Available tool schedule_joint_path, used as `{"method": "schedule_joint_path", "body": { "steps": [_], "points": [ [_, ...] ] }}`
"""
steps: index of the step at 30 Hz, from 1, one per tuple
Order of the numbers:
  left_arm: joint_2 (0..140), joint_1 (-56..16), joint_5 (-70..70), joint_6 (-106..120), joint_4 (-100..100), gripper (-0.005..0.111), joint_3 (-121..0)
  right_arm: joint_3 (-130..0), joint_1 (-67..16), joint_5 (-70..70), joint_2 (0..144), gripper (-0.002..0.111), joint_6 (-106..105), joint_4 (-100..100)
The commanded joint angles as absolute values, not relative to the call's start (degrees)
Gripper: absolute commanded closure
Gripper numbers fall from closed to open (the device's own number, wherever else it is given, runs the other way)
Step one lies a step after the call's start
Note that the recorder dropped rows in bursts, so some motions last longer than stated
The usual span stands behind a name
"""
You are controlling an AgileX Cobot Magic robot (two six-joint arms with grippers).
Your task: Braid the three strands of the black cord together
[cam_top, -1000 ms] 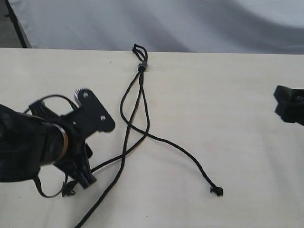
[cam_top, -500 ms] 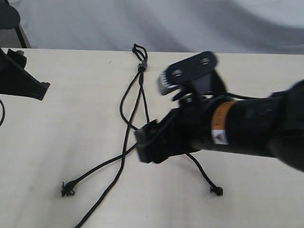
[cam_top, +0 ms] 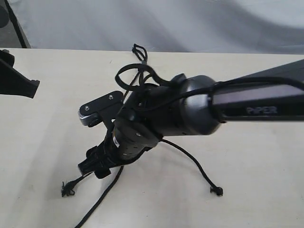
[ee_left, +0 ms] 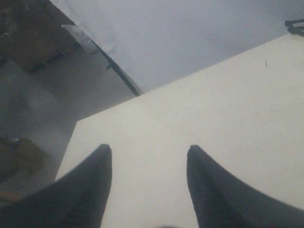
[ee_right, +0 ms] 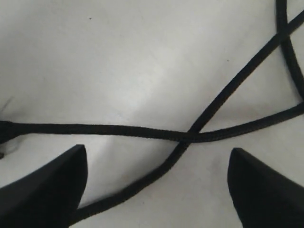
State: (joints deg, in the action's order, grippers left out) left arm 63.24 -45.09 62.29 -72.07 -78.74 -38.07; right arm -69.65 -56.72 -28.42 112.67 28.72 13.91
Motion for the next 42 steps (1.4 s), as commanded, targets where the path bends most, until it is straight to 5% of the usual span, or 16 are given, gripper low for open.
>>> {"method": "schedule_joint_path", "body": {
  "steps": [1,5,13,37,40,42],
  "points": [
    [62.9,-45.2,62.9,-72.6,-78.7,0.059,-37.7,-72.9,-56.8,-31.5,116.7,0.032,29.1,13.4],
    [62.9,-45.2,62.9,-72.6,-78.7,0.059,-37.7,-73.3,-56.8,-35.1,118.9,0.038,28.4,13.2],
    [62.9,-45.2,60.5,-71.4,-75.5,0.059,-37.7,-73.2,-56.8,-42.6,118.9,0.108,23.1,12.9],
    [62.9,-45.2,50.7,-59.8,-58.4,0.059,-37.7,-62.8,-56.9,-37.1,111.1,0.108,18.1,11.9],
    [62.9,-45.2,50.7,-59.7,-58.3,0.059,-37.7,-62.8,-56.9,-37.1,111.1,0.101,19.6,12.6],
    [62.9,-45.2,50.7,-59.7,-58.3,0.059,-37.7,-62.8,-56.9,-37.0,111.1,0.087,21.6,14.1]
  ]
}}
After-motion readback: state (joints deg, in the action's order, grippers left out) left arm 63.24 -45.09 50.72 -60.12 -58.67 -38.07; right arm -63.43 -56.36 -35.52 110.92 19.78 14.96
